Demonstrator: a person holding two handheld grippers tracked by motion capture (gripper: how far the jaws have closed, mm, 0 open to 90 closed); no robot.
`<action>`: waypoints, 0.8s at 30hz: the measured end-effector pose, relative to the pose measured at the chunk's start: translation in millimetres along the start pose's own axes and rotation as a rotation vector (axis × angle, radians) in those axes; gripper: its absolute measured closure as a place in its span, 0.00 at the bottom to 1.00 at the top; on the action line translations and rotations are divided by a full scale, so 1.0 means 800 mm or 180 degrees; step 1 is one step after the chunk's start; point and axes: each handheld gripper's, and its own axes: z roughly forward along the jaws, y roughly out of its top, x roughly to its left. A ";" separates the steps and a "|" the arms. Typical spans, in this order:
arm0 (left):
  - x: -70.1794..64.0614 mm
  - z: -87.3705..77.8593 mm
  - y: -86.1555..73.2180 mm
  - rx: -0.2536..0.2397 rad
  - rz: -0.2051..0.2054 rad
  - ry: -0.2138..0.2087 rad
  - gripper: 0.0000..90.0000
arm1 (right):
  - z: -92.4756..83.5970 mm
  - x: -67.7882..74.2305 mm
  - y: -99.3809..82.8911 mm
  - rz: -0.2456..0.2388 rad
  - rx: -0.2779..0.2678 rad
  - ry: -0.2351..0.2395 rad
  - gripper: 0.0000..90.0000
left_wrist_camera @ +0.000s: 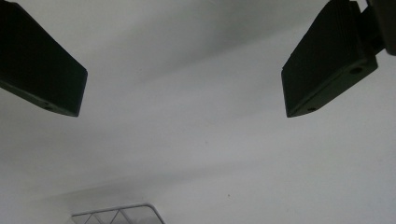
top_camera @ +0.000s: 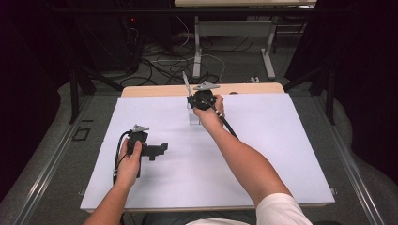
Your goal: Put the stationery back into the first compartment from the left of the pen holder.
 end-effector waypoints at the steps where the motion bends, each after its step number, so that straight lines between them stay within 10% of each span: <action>1: 0.000 0.000 0.000 -0.0005 -0.0001 -0.0013 0.00 | 0.001 0.000 -0.001 0.0016 0.0022 0.0005 0.88; 24: -0.001 0.003 -0.001 0.0054 0.0031 -0.0041 0.00 | 0.011 -0.005 -0.014 0.0274 0.0251 -0.0039 0.86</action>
